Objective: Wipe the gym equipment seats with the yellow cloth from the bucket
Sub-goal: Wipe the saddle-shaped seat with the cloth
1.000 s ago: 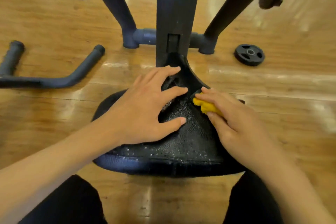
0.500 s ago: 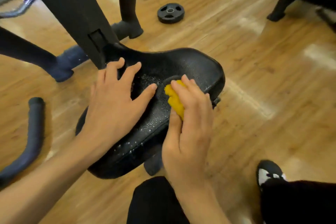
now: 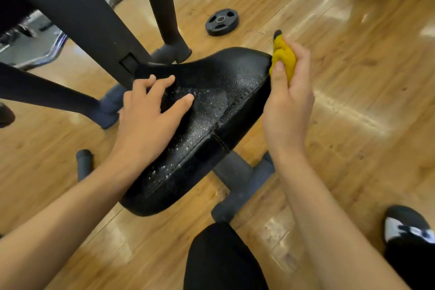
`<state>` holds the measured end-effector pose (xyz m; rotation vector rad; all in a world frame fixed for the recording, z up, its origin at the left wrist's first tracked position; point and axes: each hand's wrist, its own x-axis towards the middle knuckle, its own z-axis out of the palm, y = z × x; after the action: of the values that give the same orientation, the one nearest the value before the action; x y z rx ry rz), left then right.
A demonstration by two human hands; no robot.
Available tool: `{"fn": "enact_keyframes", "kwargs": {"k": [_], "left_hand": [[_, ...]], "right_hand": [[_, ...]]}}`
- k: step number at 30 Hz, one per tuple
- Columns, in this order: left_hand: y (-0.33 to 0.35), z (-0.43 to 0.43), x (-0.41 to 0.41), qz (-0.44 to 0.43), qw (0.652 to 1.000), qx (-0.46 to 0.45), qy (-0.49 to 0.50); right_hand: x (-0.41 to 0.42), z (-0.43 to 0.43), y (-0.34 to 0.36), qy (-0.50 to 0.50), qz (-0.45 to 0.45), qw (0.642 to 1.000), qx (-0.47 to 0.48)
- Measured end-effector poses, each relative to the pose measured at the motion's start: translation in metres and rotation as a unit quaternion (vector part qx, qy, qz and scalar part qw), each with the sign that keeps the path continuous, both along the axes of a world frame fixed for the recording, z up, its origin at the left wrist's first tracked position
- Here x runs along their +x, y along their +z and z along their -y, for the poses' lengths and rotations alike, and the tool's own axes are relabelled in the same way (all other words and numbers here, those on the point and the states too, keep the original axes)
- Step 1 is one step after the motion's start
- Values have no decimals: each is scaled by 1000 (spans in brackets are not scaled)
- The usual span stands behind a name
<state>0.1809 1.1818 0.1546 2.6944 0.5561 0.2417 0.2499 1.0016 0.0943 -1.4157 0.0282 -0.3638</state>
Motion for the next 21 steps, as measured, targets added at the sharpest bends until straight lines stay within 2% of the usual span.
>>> {"fn": "enact_keyframes", "kwargs": {"k": [2,5,8,10,13,15,18,21], "left_hand": [[1,-1,0,3,1000,-7,-3],[1,-3,-1,11,999,-30,-2],[2,-1,-1,10,999,-30,-7],[2,-2,-1,18,1000,-19,-7],[2,0,-1,26,1000,-10,-11],[2,1,-1,27,1000,-8,-5],[3,3,-1,24,1000,-6,-3],[4,2,0,19,1000,-14,-3]], "right_hand": [[-58,-27,-4,2,27,1000,6],[-148,-65,-8,46,97,991,-81],[-134,-59,-13,59,160,977,-125],[-91,-40,-4,29,124,985,-116],[-7,-6,13,-29,-31,997,-63],[17,4,16,-26,-82,995,-39],[-28,-14,15,-48,-38,997,-41],[-126,-58,1,3,60,992,-108]]}}
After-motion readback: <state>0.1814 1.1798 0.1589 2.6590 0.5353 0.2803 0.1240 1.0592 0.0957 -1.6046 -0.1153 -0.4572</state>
